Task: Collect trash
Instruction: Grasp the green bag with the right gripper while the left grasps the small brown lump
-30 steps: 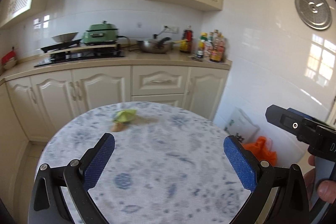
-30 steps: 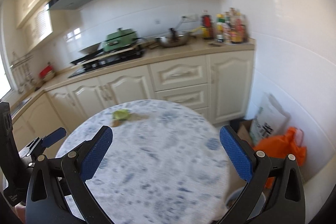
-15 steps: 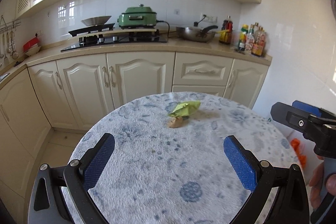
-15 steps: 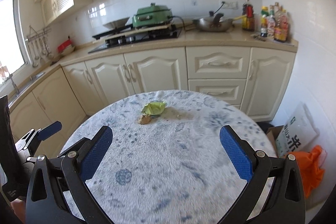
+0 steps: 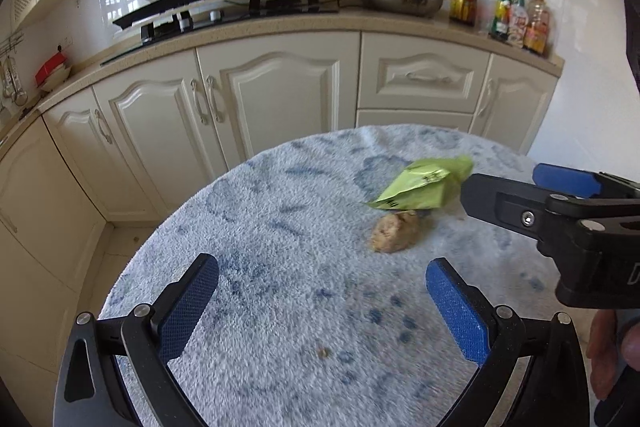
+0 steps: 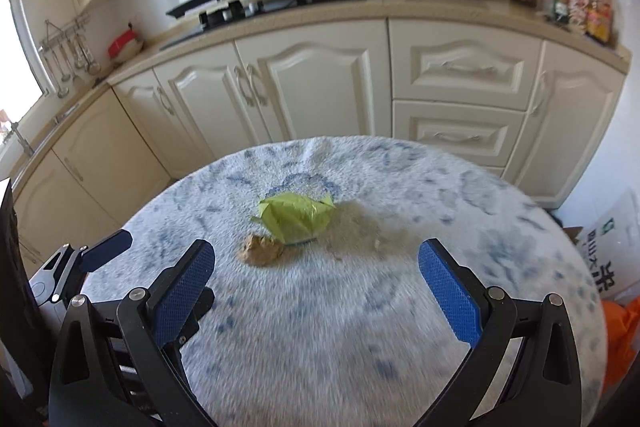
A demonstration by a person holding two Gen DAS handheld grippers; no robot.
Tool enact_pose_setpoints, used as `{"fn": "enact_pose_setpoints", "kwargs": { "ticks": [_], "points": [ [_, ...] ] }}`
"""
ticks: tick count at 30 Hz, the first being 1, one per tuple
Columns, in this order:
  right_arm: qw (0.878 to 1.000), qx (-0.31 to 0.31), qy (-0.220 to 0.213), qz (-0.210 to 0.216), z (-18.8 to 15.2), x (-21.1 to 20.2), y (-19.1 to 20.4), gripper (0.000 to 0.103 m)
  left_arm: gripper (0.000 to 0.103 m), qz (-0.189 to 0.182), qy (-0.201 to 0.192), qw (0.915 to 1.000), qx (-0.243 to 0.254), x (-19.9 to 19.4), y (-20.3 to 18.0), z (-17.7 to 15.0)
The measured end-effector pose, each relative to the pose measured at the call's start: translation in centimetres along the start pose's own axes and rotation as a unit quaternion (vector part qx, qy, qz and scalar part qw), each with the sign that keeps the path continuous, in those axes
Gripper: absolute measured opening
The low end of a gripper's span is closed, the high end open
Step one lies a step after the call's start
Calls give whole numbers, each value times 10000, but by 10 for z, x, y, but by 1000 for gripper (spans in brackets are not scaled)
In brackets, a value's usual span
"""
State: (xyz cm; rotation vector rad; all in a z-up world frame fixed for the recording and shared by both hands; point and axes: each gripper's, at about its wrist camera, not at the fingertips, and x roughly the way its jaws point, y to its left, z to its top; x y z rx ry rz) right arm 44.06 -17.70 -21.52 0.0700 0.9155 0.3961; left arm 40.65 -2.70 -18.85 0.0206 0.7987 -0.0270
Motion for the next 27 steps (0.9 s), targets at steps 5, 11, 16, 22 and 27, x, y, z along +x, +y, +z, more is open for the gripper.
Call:
{"fn": "enact_pose_setpoints", "kwargs": {
  "ticks": [5, 11, 16, 22, 27],
  "points": [
    [9996, -57, 223, 155, 9, 35, 4, 92, 102, 22, 90, 10000, 14, 21, -1, 14],
    [9988, -37, 393, 290, 8, 49, -5, 41, 102, 5, 155, 9999, 19, 37, -5, 21],
    [9995, 90, 185, 225, 2, 23, -24, 37, 102, -58, 199, 9996, 171, 45, -18, 21],
    [9999, 138, 23, 82, -13, -14, -41, 37, 82, -188, 393, 9984, 358, 68, -34, 27],
    [9996, 252, -74, 104, -27, -36, -48, 37, 38, -493, 456, 9972, 328, 78, -35, 33]
  ]
}}
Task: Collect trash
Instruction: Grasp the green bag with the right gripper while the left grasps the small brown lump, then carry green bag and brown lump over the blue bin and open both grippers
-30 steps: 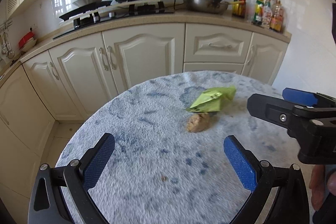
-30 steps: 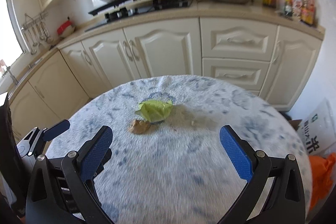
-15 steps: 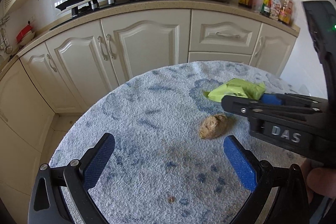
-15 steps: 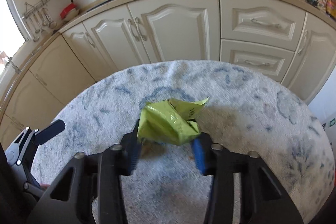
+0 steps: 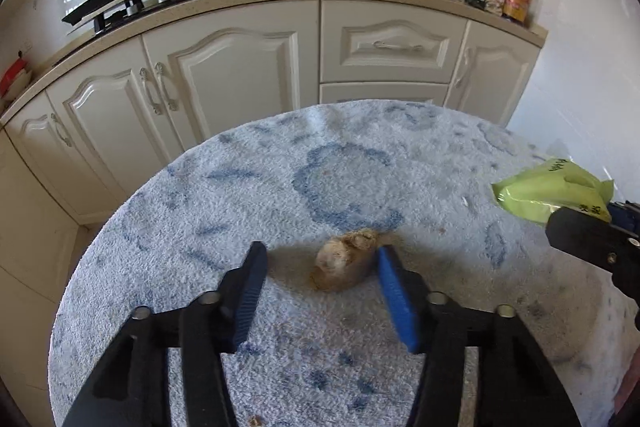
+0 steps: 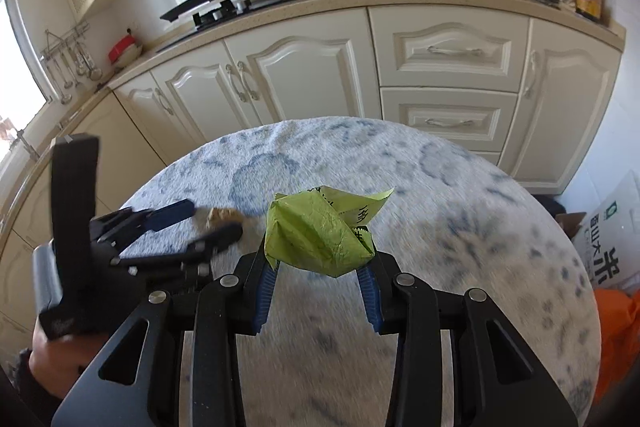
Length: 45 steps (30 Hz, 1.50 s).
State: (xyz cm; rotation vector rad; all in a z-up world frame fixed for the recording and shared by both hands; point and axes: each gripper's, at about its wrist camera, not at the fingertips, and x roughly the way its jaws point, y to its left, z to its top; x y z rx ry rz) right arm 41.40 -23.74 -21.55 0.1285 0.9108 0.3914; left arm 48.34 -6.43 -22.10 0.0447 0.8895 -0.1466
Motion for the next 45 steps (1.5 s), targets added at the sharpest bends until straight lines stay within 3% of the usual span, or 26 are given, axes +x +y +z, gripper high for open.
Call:
{"fn": "enact_pose_setpoints", "kwargs": {
  "ticks": [2, 8, 21, 33, 45],
  "points": [
    [10000, 53, -40, 12, -6, -9, -3, 37, 26, -118, 16, 9999, 9, -2, -1, -2],
    [9997, 173, -180, -18, -23, -40, -10, 37, 26, -416, 22, 9990, -162, -21, 0, -20],
    [9961, 417, -747, -236, -78, -147, -6, 37, 26, -659, -942, 9934, 11, -154, -44, -86],
    [9872, 463, -1410, -592, -116, -249, -7, 37, 26, -1258, -1687, 9775, 121, -275, -84, -140],
    [9697, 658, -2053, -1150, -152, -339, -23, 37, 26, -1938, -2105, 9575, 364, -342, -136, -175]
  ]
}}
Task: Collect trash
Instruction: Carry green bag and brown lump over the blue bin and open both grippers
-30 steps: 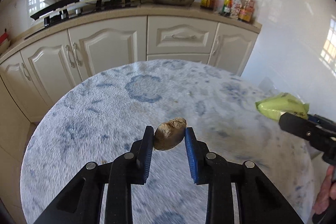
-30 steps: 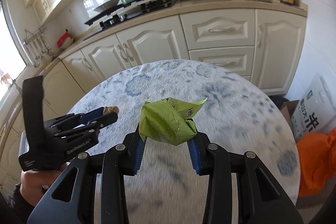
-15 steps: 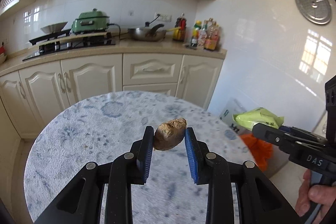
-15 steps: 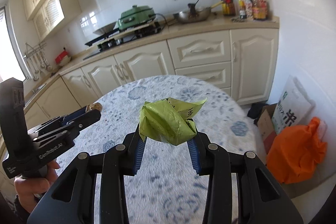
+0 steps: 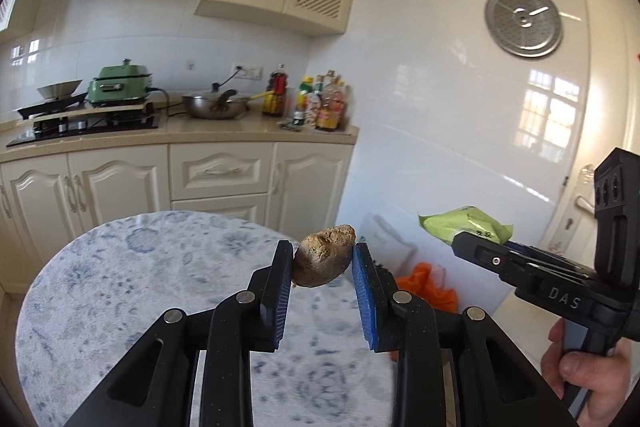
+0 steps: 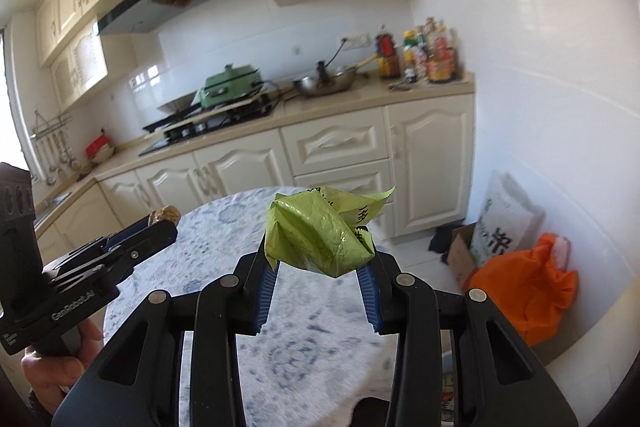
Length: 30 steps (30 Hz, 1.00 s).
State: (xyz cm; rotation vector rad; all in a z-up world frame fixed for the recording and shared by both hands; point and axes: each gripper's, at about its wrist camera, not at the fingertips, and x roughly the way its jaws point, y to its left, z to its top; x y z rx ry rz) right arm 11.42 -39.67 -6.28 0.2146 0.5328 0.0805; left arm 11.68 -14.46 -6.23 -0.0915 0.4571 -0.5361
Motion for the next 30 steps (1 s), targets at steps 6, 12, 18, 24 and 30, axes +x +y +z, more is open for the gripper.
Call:
{"fn": "enact_pose_setpoints", "kwargs": {
  "ticks": [6, 12, 18, 24, 30],
  "points": [
    [9985, 296, -120, -454, -12, -32, -43, 37, 26, -508, 91, 9983, 263, 6, -44, -8],
    [9927, 770, -33, -923, -36, -48, -105, 37, 26, -995, 585, 9923, 458, 48, -87, -22],
    [9818, 1324, 324, -1322, -69, -35, -174, 37, 26, -1344, 1295, 9799, 698, 106, -131, -46],
    [9686, 1829, 879, -1439, -110, 6, -235, 37, 26, -1392, 2114, 9635, 866, 176, -160, -82],
    [9536, 2277, 1363, -1424, -147, 51, -279, 37, 27, -1329, 2814, 9456, 946, 244, -202, -112]
  ]
}}
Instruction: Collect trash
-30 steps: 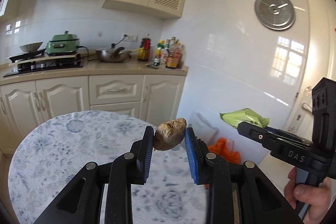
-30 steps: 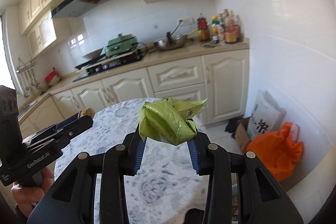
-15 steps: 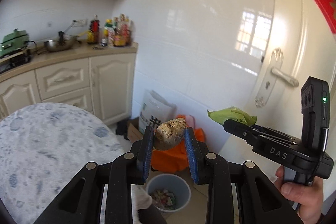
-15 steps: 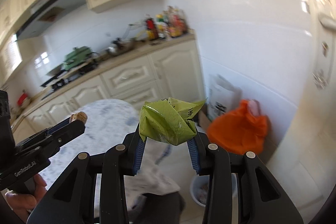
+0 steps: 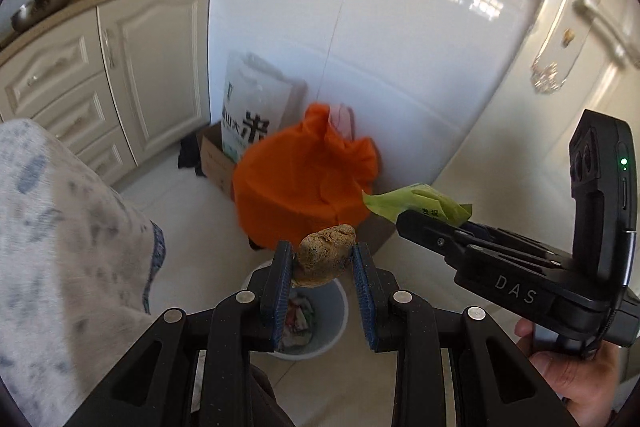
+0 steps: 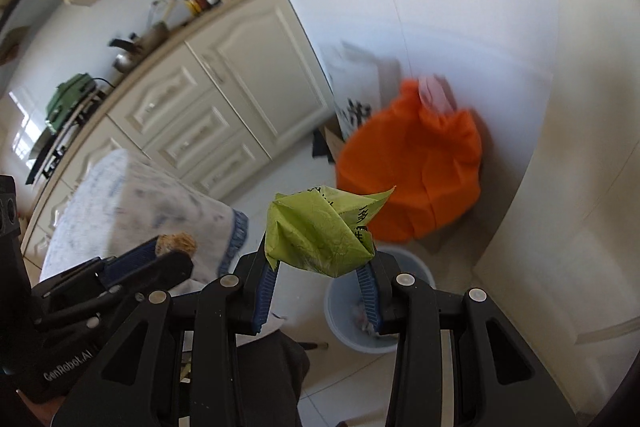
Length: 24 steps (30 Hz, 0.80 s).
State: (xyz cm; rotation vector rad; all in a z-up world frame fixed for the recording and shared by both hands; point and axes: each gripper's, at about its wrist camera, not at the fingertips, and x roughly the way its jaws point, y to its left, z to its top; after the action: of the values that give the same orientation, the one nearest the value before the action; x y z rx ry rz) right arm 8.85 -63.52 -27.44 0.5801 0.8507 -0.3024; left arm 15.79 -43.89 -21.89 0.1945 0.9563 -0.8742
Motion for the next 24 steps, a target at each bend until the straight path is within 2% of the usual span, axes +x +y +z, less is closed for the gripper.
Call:
{"fn": "enact_pose_setpoints", "kwargs": {
  "ticks": [4, 5, 6, 8, 9, 10, 11, 13, 15, 18, 24],
  "points": [
    [9991, 301, 296, 30, -1, 36, -21, 40, 28, -1, 423, 9991, -71, 49, -3, 21],
    [9987, 364, 346, 28, -2, 43, -26, 40, 33, 27, 488, 9988, -85, 58, -3, 26],
    [9981, 434, 425, 49, -2, 51, -31, 43, 45, 68, 570, 9983, -116, 65, -2, 29],
    [9968, 602, 522, 69, -5, 61, -40, 51, 60, 115, 606, 9979, -173, 76, -1, 40],
    [9962, 682, 538, 104, -5, 66, -43, 61, 71, 150, 598, 9979, -189, 81, 0, 42],
    [9957, 740, 552, 113, -6, 68, -46, 73, 76, 220, 605, 9977, -201, 85, 0, 46],
    [9952, 807, 547, 79, -6, 69, -49, 79, 82, 266, 619, 9975, -190, 87, -1, 45],
    [9936, 1004, 523, 39, -7, 70, -54, 99, 86, 274, 605, 9976, -175, 88, 5, 42],
    [9918, 1173, 511, -9, -9, 66, -60, 103, 93, 381, 591, 9974, -140, 86, 6, 40],
    [9915, 1225, 435, -105, -9, 55, -62, 103, 102, 508, 485, 9975, -91, 78, 4, 30],
    [9925, 1192, 202, -188, -6, 23, -54, 103, 102, 486, 267, 9985, 46, 37, -9, 13]
  ]
}}
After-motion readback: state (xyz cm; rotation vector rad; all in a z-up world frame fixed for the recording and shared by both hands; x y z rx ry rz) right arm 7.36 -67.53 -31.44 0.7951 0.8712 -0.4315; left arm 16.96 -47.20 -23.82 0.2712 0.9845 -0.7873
